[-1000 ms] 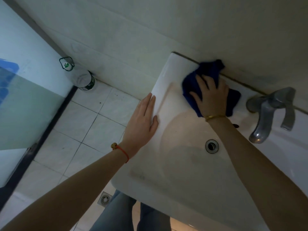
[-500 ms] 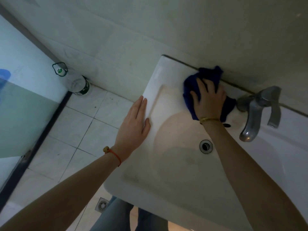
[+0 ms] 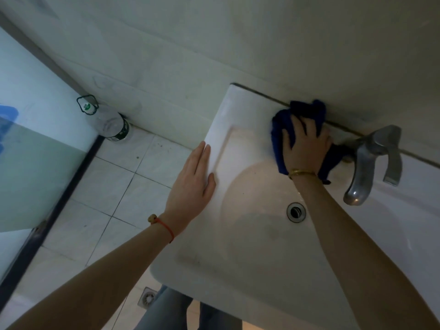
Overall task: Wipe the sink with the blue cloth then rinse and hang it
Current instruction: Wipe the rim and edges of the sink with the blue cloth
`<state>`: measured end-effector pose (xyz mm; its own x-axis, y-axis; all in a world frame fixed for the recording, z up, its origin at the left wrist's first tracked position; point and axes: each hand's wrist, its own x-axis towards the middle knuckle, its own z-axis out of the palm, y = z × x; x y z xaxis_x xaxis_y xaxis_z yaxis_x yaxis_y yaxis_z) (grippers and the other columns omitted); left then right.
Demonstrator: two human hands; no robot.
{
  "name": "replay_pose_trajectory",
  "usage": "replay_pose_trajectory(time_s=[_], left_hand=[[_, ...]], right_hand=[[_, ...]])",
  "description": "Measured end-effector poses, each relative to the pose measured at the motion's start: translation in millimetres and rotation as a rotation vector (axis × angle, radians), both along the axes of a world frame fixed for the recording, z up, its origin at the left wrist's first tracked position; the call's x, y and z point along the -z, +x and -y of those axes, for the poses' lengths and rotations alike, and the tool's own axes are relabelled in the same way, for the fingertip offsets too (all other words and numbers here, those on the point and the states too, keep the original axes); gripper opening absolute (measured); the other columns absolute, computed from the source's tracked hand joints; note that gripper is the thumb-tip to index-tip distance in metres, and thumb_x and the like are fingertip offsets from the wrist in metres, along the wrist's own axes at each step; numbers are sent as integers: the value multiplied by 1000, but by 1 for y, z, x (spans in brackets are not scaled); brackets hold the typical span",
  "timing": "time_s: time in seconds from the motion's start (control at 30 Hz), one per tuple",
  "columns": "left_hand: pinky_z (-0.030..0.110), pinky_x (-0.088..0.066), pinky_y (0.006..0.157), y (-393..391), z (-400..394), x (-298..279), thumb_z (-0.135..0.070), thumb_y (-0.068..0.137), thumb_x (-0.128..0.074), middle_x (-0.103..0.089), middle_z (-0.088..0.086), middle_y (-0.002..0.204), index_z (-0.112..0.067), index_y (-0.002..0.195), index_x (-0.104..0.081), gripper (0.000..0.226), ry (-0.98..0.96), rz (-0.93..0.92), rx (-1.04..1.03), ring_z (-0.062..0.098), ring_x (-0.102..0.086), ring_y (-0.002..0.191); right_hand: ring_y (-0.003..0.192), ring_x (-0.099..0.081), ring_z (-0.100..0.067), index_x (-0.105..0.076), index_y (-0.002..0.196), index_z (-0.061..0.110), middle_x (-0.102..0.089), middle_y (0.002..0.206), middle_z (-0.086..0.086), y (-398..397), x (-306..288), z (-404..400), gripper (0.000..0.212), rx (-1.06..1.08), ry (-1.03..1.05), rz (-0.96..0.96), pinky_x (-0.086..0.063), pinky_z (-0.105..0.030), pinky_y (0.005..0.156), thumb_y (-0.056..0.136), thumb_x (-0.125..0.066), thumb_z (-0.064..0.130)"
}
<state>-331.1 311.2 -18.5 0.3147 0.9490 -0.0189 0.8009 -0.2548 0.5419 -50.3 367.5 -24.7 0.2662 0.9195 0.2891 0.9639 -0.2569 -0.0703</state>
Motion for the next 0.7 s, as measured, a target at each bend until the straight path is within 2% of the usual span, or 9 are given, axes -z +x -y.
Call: replay_pose_trajectory(time_s=[0.17, 0.27, 0.43, 0.57, 0.6, 0.7], left_hand=[[30, -19, 123, 0, 1, -2, -27, 104, -42, -18, 8, 165, -8, 158, -19, 61, -10, -21, -4, 19, -22, 151], [30, -19, 123, 0, 1, -2, -29, 104, -42, -17, 6, 166, -9, 158, -19, 62, -17, -24, -4, 18, -22, 151], [30, -23, 123, -1, 0, -2, -24, 102, -45, -22, 10, 164, -4, 156, -24, 61, 4, 14, 8, 20, -24, 151], [29, -21, 122, 0, 0, -2, -24, 103, -44, -21, 10, 164, -4, 156, -23, 61, 0, 17, 2, 20, -23, 151], [30, -22, 123, 0, 1, -2, -24, 103, -44, -21, 10, 164, -4, 156, -23, 61, -1, 14, 7, 20, -23, 151], [29, -19, 123, 0, 1, -3, -25, 103, -44, -20, 9, 165, -5, 157, -22, 61, 2, -3, 5, 19, -22, 151]], right_hand=[[107, -54, -39, -56, 132, 26, -57, 129, -5, -82, -5, -57, 43, -276, -54, -68, -41, -46, 84, 93, -45, 43], [111, -52, -37, -51, 137, 27, -53, 134, -4, -78, -6, -58, 47, -349, -123, -63, -40, -45, 85, 95, -44, 47], [113, -50, -43, -51, 136, 23, -54, 131, -11, 12, -1, 10, 48, -52, -69, 8, -41, -49, 87, 96, -43, 47], [117, -47, -46, -52, 136, 21, -53, 133, -13, 13, 0, 14, 49, 163, -61, -67, -37, -53, 93, 96, -40, 46], [115, -49, -46, -55, 133, 21, -55, 130, -13, 1, 1, 5, 47, 133, -34, -76, -38, -52, 91, 95, -42, 45], [102, -57, -41, -60, 127, 23, -61, 119, -9, -48, 1, -32, 42, -135, 18, -65, -44, -46, 81, 91, -50, 43]])
